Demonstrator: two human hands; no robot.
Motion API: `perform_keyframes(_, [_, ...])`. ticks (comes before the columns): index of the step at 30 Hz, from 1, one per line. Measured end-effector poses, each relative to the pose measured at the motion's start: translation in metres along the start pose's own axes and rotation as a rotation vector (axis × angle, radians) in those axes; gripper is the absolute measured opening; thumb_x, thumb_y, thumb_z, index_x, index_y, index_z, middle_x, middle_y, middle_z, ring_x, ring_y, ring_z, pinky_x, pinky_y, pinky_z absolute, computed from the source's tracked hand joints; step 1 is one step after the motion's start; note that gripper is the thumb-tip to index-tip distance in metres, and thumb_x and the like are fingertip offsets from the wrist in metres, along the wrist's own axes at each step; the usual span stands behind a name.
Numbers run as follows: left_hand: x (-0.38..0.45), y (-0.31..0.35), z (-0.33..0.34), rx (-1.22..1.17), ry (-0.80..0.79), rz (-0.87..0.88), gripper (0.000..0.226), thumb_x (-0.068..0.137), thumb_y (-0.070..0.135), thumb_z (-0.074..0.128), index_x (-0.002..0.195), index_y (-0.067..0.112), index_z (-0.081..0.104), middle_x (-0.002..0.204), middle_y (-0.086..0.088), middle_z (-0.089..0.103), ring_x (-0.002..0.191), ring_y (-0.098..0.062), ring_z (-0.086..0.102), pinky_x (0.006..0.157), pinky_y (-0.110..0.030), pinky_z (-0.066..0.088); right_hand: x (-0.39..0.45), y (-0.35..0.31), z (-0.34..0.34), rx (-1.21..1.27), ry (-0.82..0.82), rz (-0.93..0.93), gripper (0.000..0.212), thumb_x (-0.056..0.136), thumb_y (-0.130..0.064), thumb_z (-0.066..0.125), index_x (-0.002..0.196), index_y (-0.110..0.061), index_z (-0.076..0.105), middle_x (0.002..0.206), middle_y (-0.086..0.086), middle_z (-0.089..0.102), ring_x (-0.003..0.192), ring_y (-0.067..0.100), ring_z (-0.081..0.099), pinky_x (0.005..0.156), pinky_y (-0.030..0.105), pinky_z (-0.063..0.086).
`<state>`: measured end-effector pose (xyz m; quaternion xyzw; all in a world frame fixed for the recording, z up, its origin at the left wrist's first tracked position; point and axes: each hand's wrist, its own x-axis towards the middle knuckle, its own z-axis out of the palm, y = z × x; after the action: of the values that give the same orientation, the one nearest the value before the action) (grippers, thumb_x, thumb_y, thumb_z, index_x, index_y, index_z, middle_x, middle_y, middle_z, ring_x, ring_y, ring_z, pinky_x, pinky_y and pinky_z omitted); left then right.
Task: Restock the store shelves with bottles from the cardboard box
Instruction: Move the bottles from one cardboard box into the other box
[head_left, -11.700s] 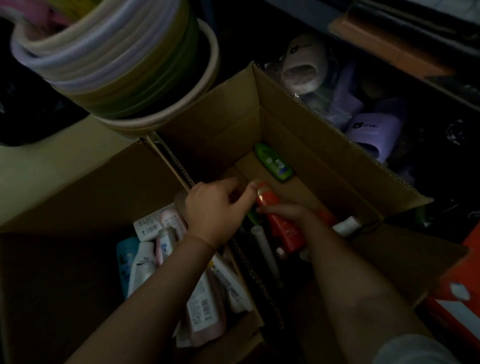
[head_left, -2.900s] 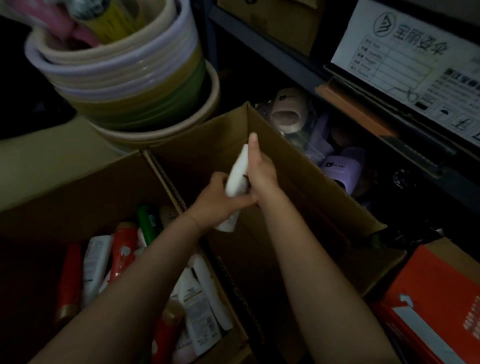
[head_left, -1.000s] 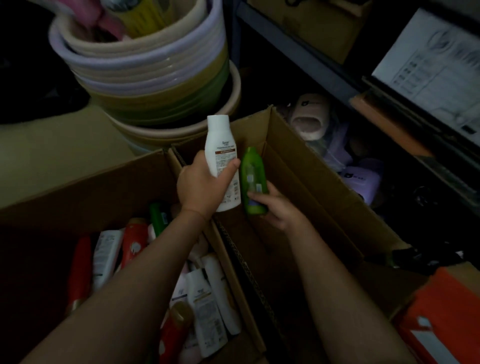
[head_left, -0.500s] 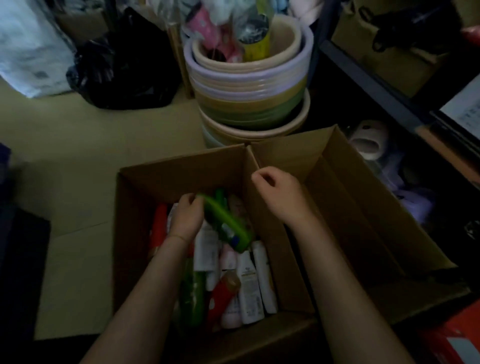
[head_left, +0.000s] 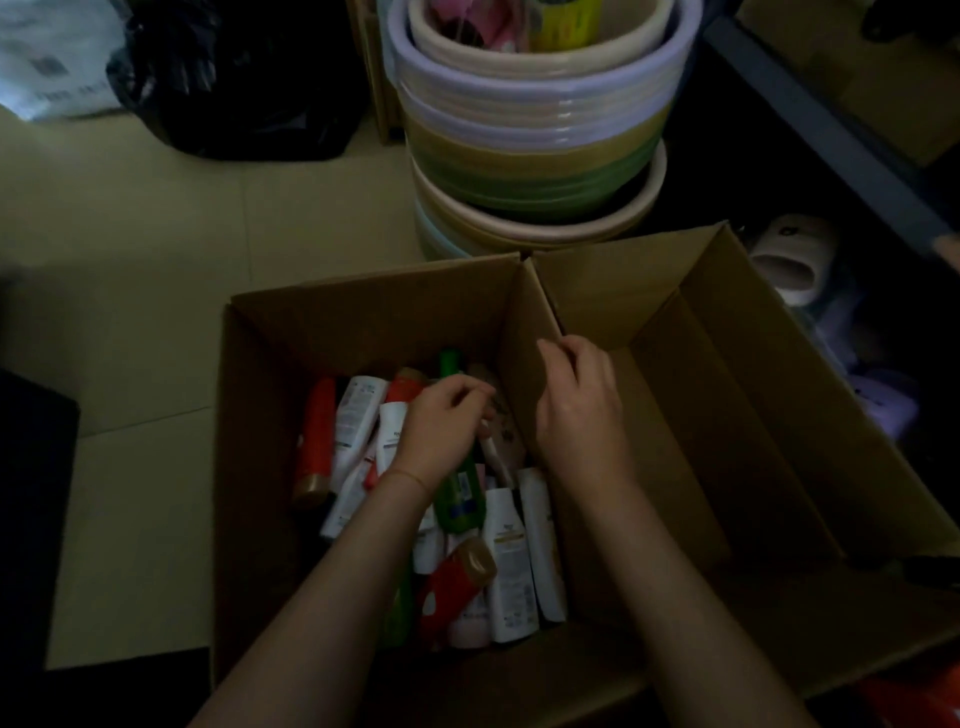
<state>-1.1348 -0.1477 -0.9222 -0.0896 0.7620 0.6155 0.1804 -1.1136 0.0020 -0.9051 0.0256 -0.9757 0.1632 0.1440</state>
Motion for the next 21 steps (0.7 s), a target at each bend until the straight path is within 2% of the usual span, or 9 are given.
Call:
perform_keyframes(3, [0.007, -0.001, 0.008, -0.046, 0.003, -0.007, 0.02, 0.102, 0.014, 0.05, 0.097, 0.015, 0.069, 0.091, -0.007, 0.07, 0.085, -0.019, 0.067, 0.074, -0.026, 0.058, -0.001, 0.001, 0.001, 0.005, 0.009, -0.04, 0.045, 0.084, -0.004, 0.047, 0.129, -0.001, 0.056, 0.124, 0.022, 0.053, 0.112, 0.035, 0.053, 0.087, 0.038, 0.049])
perform_keyframes(4, [0.01, 0.001, 0.013, -0.077, 0.006, -0.023, 0.018, 0.102, 0.017, 0.052, 0.096, 0.018, 0.069, 0.091, -0.005, 0.071, 0.086, -0.017, 0.068, 0.076, -0.028, 0.057, 0.0, 0.001, 0.001, 0.014, 0.01, -0.051, 0.045, 0.084, -0.005, 0.047, 0.128, -0.002, 0.057, 0.124, 0.021, 0.054, 0.112, 0.034, 0.053, 0.086, 0.037, 0.048])
perform_keyframes(6, [0.019, 0.01, 0.022, -0.151, 0.009, -0.054, 0.014, 0.096, 0.035, 0.06, 0.101, 0.026, 0.068, 0.101, -0.001, 0.072, 0.095, -0.015, 0.069, 0.089, -0.037, 0.057, 0.0, 0.002, 0.0, 0.044, 0.009, -0.03, 0.044, 0.085, -0.004, 0.051, 0.128, -0.004, 0.057, 0.124, 0.019, 0.054, 0.112, 0.031, 0.053, 0.086, 0.032, 0.046])
perform_keyframes(8, [0.036, 0.026, 0.031, -0.201, -0.029, -0.095, 0.047, 0.085, 0.054, 0.066, 0.125, 0.031, 0.061, 0.121, 0.001, 0.067, 0.11, -0.017, 0.065, 0.099, -0.044, 0.053, 0.0, 0.002, -0.002, 0.077, 0.011, -0.005, 0.044, 0.085, -0.002, 0.057, 0.129, -0.006, 0.057, 0.123, 0.016, 0.055, 0.111, 0.027, 0.053, 0.086, 0.026, 0.042])
perform_keyframes(10, [0.051, 0.049, 0.041, -0.207, -0.096, -0.136, 0.07, 0.084, 0.053, 0.07, 0.146, 0.031, 0.044, 0.132, 0.001, 0.059, 0.117, -0.019, 0.06, 0.103, -0.045, 0.05, 0.0, 0.003, -0.004, 0.107, 0.023, 0.006, 0.044, 0.084, -0.001, 0.061, 0.127, -0.007, 0.058, 0.122, 0.014, 0.055, 0.108, 0.023, 0.054, 0.084, 0.022, 0.039])
perform_keyframes(13, [0.067, 0.066, 0.051, -0.14, -0.076, -0.142, 0.087, 0.075, 0.044, 0.078, 0.151, 0.032, 0.038, 0.136, -0.001, 0.058, 0.119, -0.022, 0.059, 0.104, -0.046, 0.049, 0.001, 0.004, -0.007, 0.195, 0.074, 0.052, 0.035, 0.084, -0.001, 0.064, 0.118, -0.008, 0.062, 0.117, 0.009, 0.054, 0.099, 0.013, 0.054, 0.074, 0.016, 0.041])
perform_keyframes(15, [0.067, 0.061, 0.049, -0.117, -0.041, -0.117, 0.084, 0.07, 0.044, 0.076, 0.147, 0.034, 0.045, 0.133, 0.002, 0.061, 0.117, -0.019, 0.061, 0.104, -0.045, 0.05, 0.002, 0.003, -0.008, 0.298, 0.122, 0.088, 0.028, 0.085, 0.0, 0.063, 0.112, -0.008, 0.064, 0.113, 0.007, 0.054, 0.094, 0.004, 0.051, 0.07, 0.009, 0.042])
perform_keyframes(18, [0.058, 0.051, 0.039, -0.147, -0.052, -0.058, 0.05, 0.088, 0.029, 0.072, 0.133, 0.041, 0.056, 0.112, 0.009, 0.069, 0.103, -0.011, 0.067, 0.099, -0.041, 0.054, 0.0, -0.003, -0.009, 0.471, 0.13, 0.129, 0.025, 0.087, 0.0, 0.06, 0.109, -0.01, 0.064, 0.112, 0.001, 0.055, 0.096, 0.002, 0.054, 0.079, 0.011, 0.049])
perform_keyframes(21, [0.056, 0.045, 0.028, -0.167, -0.043, -0.039, 0.056, 0.091, 0.022, 0.068, 0.143, 0.036, 0.052, 0.106, 0.0, 0.072, 0.097, -0.019, 0.07, 0.089, -0.043, 0.06, -0.004, -0.01, -0.013, 0.57, 0.019, 0.23, 0.03, 0.09, -0.003, 0.06, 0.118, -0.014, 0.061, 0.113, -0.008, 0.05, 0.099, -0.002, 0.055, 0.086, 0.014, 0.052])
